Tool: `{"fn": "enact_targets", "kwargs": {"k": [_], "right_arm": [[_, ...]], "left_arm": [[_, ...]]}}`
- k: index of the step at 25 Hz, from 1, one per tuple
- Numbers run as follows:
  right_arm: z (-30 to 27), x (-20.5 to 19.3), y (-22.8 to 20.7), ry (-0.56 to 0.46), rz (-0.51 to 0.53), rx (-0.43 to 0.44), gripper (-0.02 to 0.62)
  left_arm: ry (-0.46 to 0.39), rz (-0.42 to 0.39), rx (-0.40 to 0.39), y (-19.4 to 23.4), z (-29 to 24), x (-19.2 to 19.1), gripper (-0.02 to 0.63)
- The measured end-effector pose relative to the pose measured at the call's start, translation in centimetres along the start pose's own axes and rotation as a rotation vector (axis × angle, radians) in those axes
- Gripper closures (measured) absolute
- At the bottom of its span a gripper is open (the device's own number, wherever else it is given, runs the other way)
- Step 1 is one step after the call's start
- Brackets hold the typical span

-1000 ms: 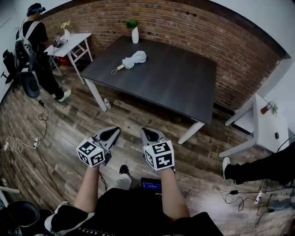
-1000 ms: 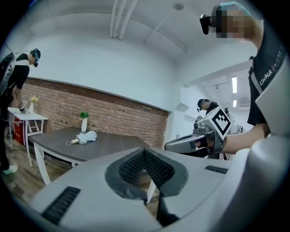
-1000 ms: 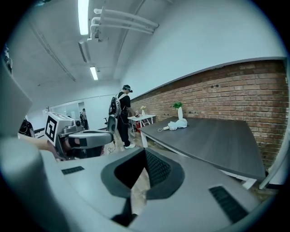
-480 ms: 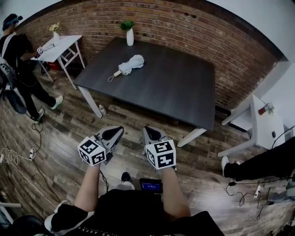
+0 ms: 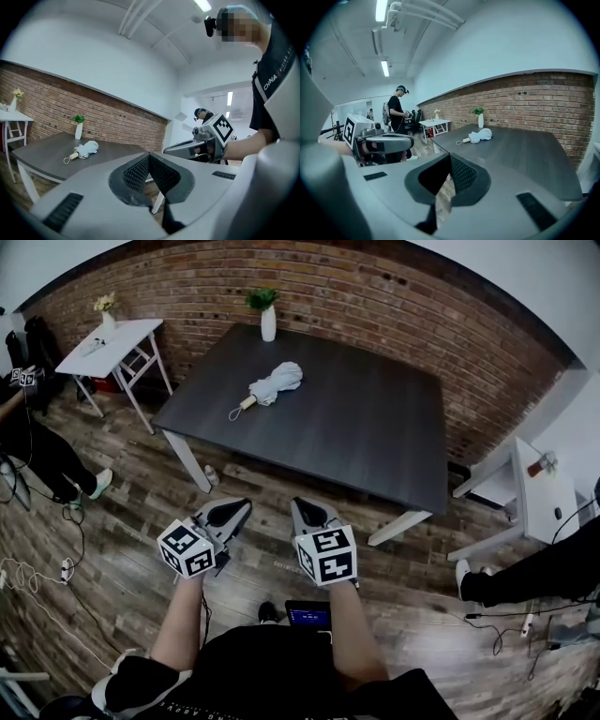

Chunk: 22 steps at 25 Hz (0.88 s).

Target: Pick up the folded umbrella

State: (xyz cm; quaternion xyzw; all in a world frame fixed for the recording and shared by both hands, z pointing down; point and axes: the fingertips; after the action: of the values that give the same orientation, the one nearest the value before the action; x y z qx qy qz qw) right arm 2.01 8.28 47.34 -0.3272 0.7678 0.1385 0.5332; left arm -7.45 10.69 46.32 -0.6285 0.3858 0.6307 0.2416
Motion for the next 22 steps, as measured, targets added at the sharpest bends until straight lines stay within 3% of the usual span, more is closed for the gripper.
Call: {"fn": "enact_targets", "kwargs": {"k": [14,22], "right_arm": [[-6.4,0.7,-2.2,0.017,-0.012,0.022,0.588],[-12.0,4.0,-6.4,-0.001,-0.021,0.046,0.588]], "left_arm": [[0.023,0.042,-0.001,5.5,-2.6,-1.8,0.604],[0.034,0.019,0.019,11.4,-7.4,0.5,0.604]]}}
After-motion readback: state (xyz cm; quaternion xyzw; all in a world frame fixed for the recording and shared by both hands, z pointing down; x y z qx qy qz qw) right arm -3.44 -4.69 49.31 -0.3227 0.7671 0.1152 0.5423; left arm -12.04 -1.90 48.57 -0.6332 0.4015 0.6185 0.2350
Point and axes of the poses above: the fingertips, and each gripper's own axes: z backward along the fingers, y to its left, x out of its top, and after that the axes turned 11 degrees about x, right-handed
